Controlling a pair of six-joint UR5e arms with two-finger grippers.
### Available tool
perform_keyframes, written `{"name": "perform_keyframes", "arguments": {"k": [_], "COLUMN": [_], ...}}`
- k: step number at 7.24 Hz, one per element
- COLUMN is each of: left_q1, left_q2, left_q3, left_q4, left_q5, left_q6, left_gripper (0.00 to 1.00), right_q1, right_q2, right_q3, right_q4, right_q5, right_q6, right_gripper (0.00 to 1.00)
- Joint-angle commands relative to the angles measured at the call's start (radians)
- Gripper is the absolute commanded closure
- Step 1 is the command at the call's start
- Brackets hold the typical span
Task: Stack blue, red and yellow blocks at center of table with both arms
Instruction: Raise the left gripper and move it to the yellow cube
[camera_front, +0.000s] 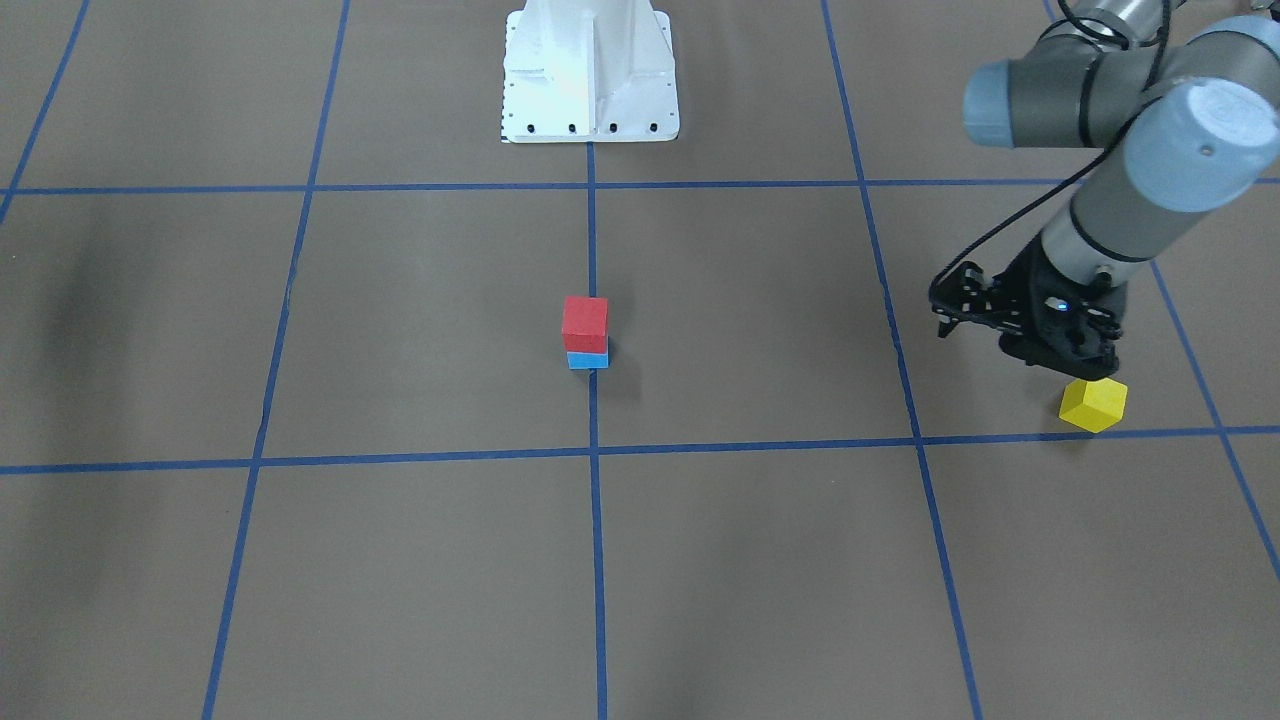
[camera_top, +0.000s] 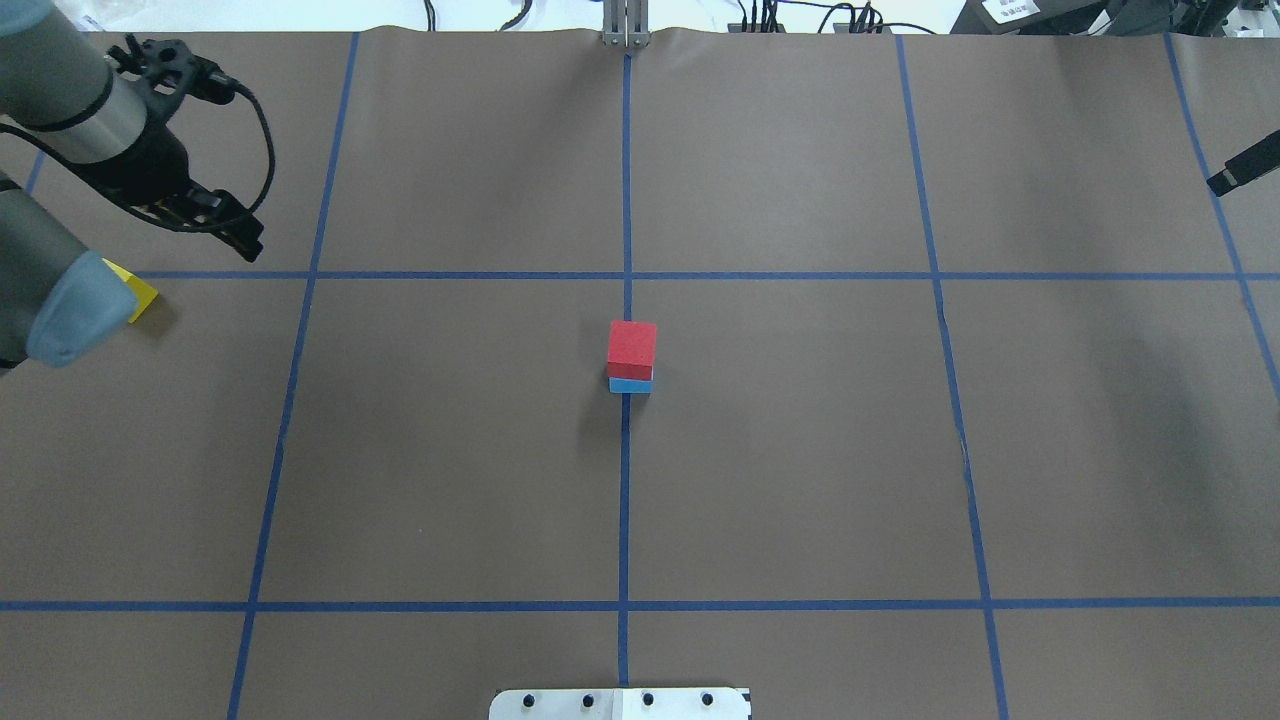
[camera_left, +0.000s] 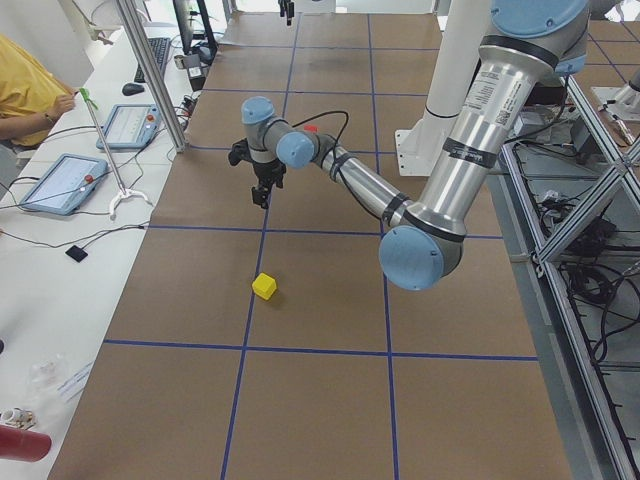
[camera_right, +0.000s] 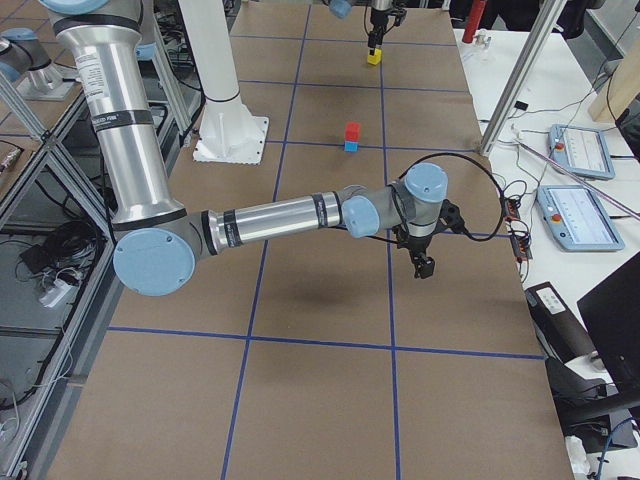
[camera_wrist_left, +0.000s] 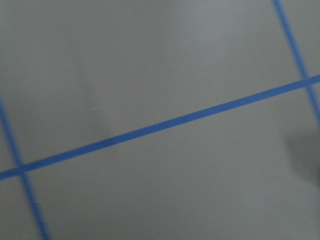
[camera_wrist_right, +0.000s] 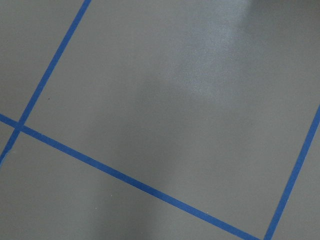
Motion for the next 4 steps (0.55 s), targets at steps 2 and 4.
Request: {"name": "perform_keyframes", "arguments": {"k": [2,4], "left_q1": [-0.058,-0.058], "left_q2": [0.115,0.126], "left_q3": [0.145,0.286], "left_q4": [-0.203,-0.387], "left_q5": [-0.013,-0.028], "left_q6": [0.219,0.224], "left_gripper": [0.00,0.00], "right_q1": [0.000,0.000], "right_q2": [0.000,0.000], "right_q3": [0.000,-0.002], "right_q4": [-0.001,-0.001], "right_q5": [0.000,0.000], "right_q6": [0.001,0.001], "right_gripper": [0.00,0.00]}}
